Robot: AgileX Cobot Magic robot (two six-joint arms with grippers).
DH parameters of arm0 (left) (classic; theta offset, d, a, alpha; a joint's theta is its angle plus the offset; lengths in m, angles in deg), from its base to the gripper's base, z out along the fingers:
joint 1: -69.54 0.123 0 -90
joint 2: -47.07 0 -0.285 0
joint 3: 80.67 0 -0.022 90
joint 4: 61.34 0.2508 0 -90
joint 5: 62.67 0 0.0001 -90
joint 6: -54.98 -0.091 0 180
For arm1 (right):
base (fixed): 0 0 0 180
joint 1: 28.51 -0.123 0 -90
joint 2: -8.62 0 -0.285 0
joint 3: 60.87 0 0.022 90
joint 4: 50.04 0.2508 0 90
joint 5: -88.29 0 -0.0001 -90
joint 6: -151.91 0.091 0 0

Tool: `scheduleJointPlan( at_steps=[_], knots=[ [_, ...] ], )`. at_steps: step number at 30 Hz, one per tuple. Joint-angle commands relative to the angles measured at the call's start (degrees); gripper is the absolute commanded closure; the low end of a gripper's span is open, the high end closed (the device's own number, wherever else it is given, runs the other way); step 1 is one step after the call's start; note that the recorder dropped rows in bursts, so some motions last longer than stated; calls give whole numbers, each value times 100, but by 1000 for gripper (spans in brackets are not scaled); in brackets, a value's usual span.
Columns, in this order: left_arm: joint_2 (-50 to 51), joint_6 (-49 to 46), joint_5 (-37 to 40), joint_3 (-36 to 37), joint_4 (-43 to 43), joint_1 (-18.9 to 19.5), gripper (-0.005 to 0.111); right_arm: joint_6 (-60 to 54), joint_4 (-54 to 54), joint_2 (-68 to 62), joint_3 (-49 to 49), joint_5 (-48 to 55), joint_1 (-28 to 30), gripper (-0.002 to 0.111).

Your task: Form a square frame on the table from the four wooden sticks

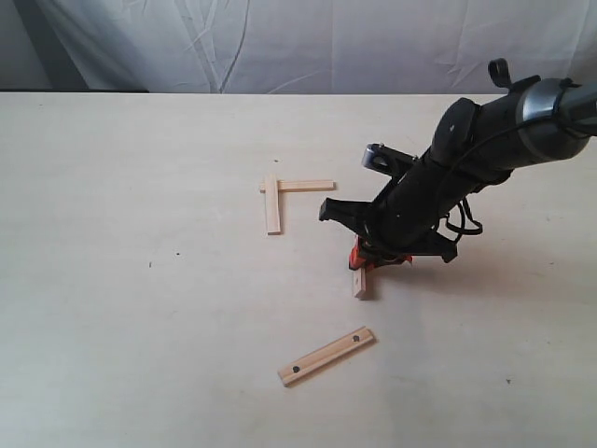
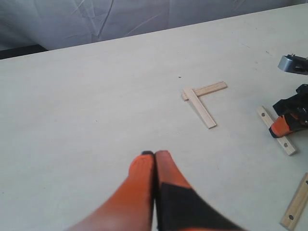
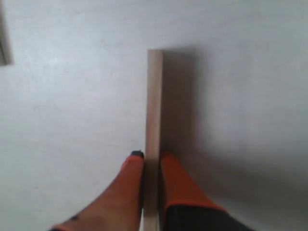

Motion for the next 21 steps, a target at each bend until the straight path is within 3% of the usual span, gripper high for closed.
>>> scheduleJointPlan(
  at_steps=[1,8,11,14,17,21],
  knots=[
    [-44,43,-68,39,35,-3,107,-36,-55,-4,26,2,18,108],
    [-44,43,-35,39,35,-3,107,-1,-55,-4,26,-1,18,107],
    [-44,43,-6,39,35,-3,107,-1,-127,-4,26,-21,18,95],
    [-44,43,18,39,35,-3,107,-1,-273,7,26,-113,18,70],
    [-44,43,20,39,23,-3,107,25,-457,149,26,-212,30,69],
    [-44,43,29,39,-87,-3,107,883,-1598,501,26,-233,30,69]
  ],
)
